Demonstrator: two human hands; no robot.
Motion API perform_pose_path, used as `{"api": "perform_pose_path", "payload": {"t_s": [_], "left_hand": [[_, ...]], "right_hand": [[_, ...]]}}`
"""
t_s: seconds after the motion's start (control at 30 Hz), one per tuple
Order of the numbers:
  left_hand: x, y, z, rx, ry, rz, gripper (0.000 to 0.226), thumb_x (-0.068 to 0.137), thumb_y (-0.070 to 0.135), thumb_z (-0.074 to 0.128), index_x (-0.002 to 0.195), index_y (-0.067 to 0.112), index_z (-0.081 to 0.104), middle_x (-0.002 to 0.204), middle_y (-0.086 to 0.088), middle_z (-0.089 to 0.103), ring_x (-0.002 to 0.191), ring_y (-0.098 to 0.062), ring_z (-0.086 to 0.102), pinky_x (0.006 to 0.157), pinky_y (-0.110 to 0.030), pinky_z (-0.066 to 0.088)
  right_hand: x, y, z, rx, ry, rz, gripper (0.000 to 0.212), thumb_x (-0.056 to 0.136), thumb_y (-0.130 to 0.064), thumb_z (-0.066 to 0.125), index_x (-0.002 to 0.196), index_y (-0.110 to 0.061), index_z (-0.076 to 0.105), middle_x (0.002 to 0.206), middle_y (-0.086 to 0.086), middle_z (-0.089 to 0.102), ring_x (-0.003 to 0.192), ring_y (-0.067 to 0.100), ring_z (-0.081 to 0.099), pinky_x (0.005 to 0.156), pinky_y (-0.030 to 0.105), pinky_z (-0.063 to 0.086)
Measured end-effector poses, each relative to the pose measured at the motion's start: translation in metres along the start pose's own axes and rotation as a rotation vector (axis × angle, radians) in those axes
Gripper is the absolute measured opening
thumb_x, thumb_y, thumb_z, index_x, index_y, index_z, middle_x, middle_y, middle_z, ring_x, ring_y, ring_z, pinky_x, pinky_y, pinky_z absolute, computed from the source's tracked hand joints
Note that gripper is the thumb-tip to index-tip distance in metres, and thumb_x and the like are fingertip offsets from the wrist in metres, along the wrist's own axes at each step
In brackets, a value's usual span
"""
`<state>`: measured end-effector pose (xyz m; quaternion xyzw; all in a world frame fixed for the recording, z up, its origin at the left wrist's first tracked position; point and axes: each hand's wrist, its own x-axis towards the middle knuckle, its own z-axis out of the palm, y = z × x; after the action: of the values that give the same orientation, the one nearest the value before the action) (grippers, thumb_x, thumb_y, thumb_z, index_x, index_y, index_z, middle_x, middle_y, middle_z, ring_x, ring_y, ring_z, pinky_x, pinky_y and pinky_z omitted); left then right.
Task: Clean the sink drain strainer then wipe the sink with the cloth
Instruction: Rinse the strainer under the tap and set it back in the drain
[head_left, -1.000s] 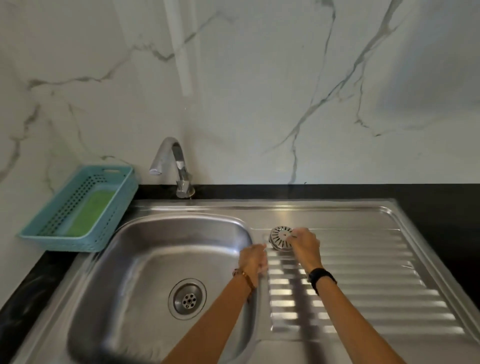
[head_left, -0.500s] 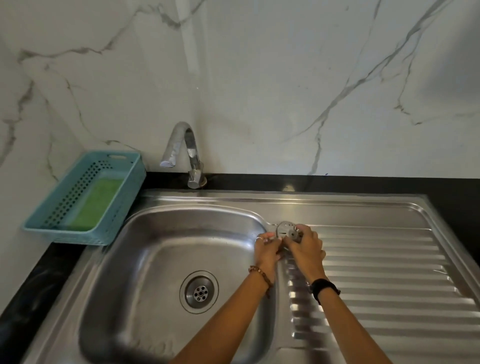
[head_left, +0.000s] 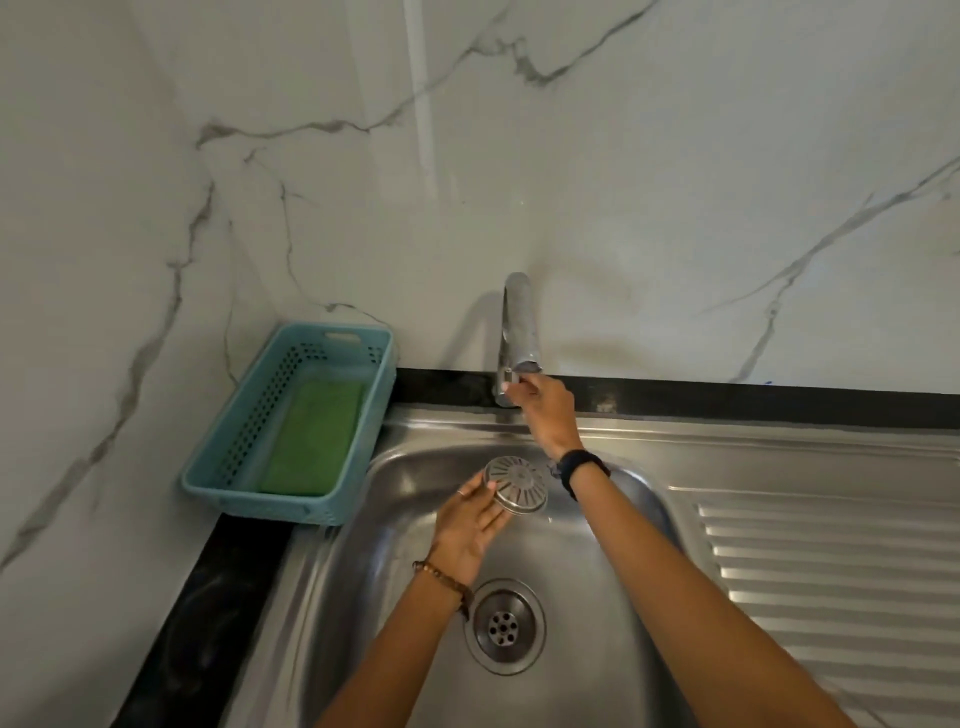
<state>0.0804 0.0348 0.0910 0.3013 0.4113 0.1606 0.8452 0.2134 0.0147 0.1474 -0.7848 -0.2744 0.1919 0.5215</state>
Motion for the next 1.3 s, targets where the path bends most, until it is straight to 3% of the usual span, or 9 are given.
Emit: {"api": "perform_pose_path", "payload": {"t_s": [0.13,0.27,0.4,0.53,0.63,0.73,0.83,1.1,1.3], "left_hand": [[0.011,0.015,-0.006,0.021,-0.029,-0.041,0.034,0.090,0.003,0.051,0.124,0.005,0.051,0.116,-0.016,0.062,0.090,-0.021,0.062,0.087,-0.034,0.047],[0.020,0.021,-0.005,0.038,-0.066,-0.077,0.034,0.089,0.002,0.052,0.123,0.005,0.052,0.113,-0.015,0.062,0.088,-0.020,0.064,0.087,-0.034,0.047],[0.020,0.018,-0.008,0.050,-0.069,-0.106,0.035,0.089,0.003,0.053,0.124,0.005,0.052,0.109,-0.013,0.064,0.098,-0.023,0.062,0.086,-0.034,0.048],[0.019,0.012,-0.015,0.038,-0.036,-0.122,0.030,0.089,0.001,0.051,0.119,0.004,0.055,0.113,-0.016,0.063,0.100,-0.026,0.059,0.090,-0.036,0.047],[0.019,0.007,-0.018,-0.021,0.017,-0.143,0.014,0.092,0.007,0.048,0.092,0.002,0.061,0.081,-0.013,0.065,0.064,-0.017,0.062,0.062,-0.025,0.054],[0.017,0.004,-0.023,-0.008,0.075,-0.145,0.021,0.093,0.011,0.048,0.098,-0.004,0.062,0.089,-0.015,0.065,0.055,-0.012,0.063,0.046,-0.018,0.053],[0.010,0.002,-0.024,0.011,-0.028,-0.135,0.026,0.092,-0.002,0.045,0.115,-0.003,0.055,0.100,-0.016,0.064,0.078,-0.019,0.063,0.078,-0.030,0.054],[0.003,0.008,-0.028,0.051,-0.047,-0.083,0.035,0.091,-0.002,0.045,0.126,0.000,0.050,0.101,-0.014,0.065,0.079,-0.019,0.067,0.080,-0.030,0.055],[0.005,0.009,-0.033,0.026,0.027,-0.049,0.039,0.092,0.001,0.046,0.131,0.002,0.045,0.133,-0.024,0.051,0.103,-0.028,0.057,0.092,-0.036,0.044]], "right_hand": [[0.018,0.006,0.018,-0.060,0.075,0.033,0.027,0.093,-0.014,0.054,0.111,0.004,0.063,0.107,0.020,0.067,0.100,0.029,0.062,0.084,0.028,0.051],[0.027,0.012,0.025,-0.138,0.019,0.032,0.027,0.094,-0.020,0.052,0.111,-0.001,0.062,0.101,0.012,0.065,0.088,0.019,0.061,0.060,-0.001,0.041],[0.025,0.011,0.021,-0.279,-0.141,-0.050,0.036,0.097,-0.017,0.042,0.127,0.001,0.052,0.129,0.021,0.055,0.122,0.033,0.050,0.104,0.033,0.041],[-0.014,0.023,0.021,-0.235,0.021,-0.077,0.030,0.095,-0.019,0.050,0.124,-0.017,0.053,0.111,0.009,0.061,0.093,0.016,0.061,0.071,0.016,0.050],[-0.073,0.047,0.036,-0.307,-0.172,-0.173,0.034,0.095,-0.035,0.047,0.128,-0.024,0.049,0.119,0.009,0.058,0.098,0.017,0.061,0.086,0.021,0.052],[-0.107,0.076,0.040,-0.677,-0.339,-0.400,0.048,0.101,-0.036,0.022,0.147,-0.024,0.014,0.155,-0.002,0.019,0.144,0.008,0.015,0.121,0.029,0.002],[-0.105,0.081,0.026,-0.581,-0.193,-0.306,0.046,0.101,-0.038,0.019,0.145,-0.031,0.010,0.155,-0.007,0.011,0.143,0.002,-0.001,0.119,0.027,-0.009],[-0.097,0.075,0.022,-0.598,-0.200,-0.413,0.042,0.101,-0.032,0.028,0.141,-0.024,0.036,0.147,-0.006,0.033,0.136,0.008,0.032,0.117,0.025,0.019],[-0.082,0.066,0.000,-0.344,-0.175,-0.236,0.015,0.090,-0.014,0.059,0.105,-0.015,0.060,0.109,0.003,0.064,0.096,0.013,0.059,0.071,0.011,0.048]]}}
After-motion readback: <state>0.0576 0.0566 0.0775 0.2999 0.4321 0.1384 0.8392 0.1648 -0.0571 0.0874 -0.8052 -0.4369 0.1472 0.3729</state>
